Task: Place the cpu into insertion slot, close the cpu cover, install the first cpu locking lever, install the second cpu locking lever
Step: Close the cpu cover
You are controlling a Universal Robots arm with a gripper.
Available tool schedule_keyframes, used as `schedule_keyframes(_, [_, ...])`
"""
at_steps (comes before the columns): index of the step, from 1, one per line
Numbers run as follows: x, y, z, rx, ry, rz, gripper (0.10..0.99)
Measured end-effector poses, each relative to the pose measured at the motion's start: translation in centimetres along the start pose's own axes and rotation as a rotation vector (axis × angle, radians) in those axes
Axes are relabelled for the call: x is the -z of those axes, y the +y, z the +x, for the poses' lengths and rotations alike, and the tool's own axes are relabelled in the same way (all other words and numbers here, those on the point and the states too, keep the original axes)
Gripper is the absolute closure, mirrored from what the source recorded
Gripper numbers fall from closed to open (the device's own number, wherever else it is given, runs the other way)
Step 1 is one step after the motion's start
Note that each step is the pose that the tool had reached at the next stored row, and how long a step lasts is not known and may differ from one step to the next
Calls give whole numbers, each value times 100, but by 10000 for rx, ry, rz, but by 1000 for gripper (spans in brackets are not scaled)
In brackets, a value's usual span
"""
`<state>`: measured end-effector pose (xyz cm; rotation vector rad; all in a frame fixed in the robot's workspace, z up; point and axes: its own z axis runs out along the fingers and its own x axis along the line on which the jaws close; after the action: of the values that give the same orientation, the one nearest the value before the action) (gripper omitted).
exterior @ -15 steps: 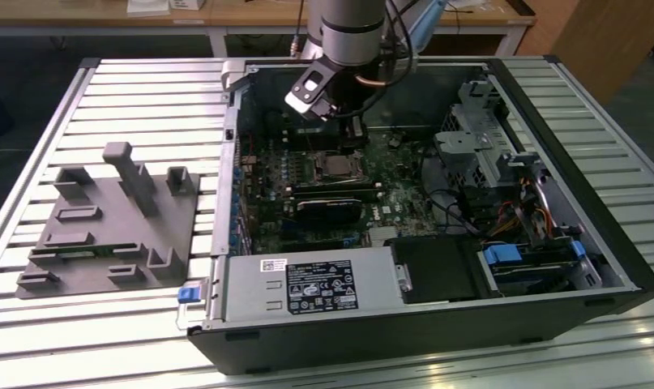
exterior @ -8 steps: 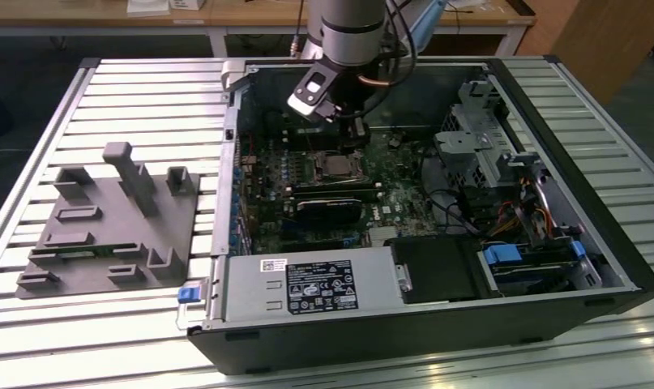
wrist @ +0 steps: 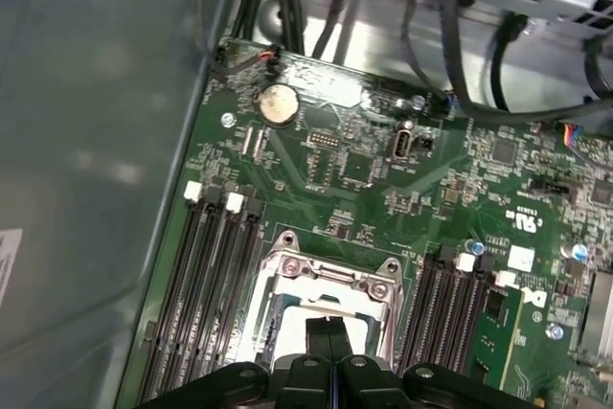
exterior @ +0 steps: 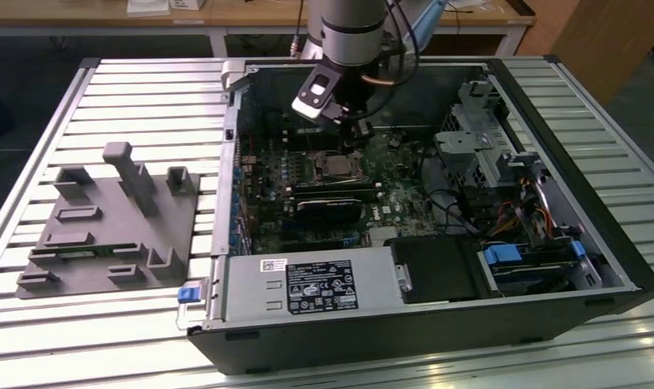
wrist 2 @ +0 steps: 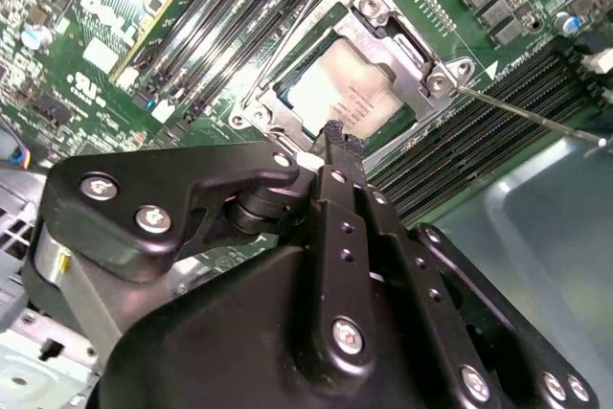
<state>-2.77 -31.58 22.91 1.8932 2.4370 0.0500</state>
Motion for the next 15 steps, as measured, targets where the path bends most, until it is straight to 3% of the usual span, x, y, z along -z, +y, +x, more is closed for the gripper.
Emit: schedule_keyframes(15, [0,-5,1,2036,104,-44,980])
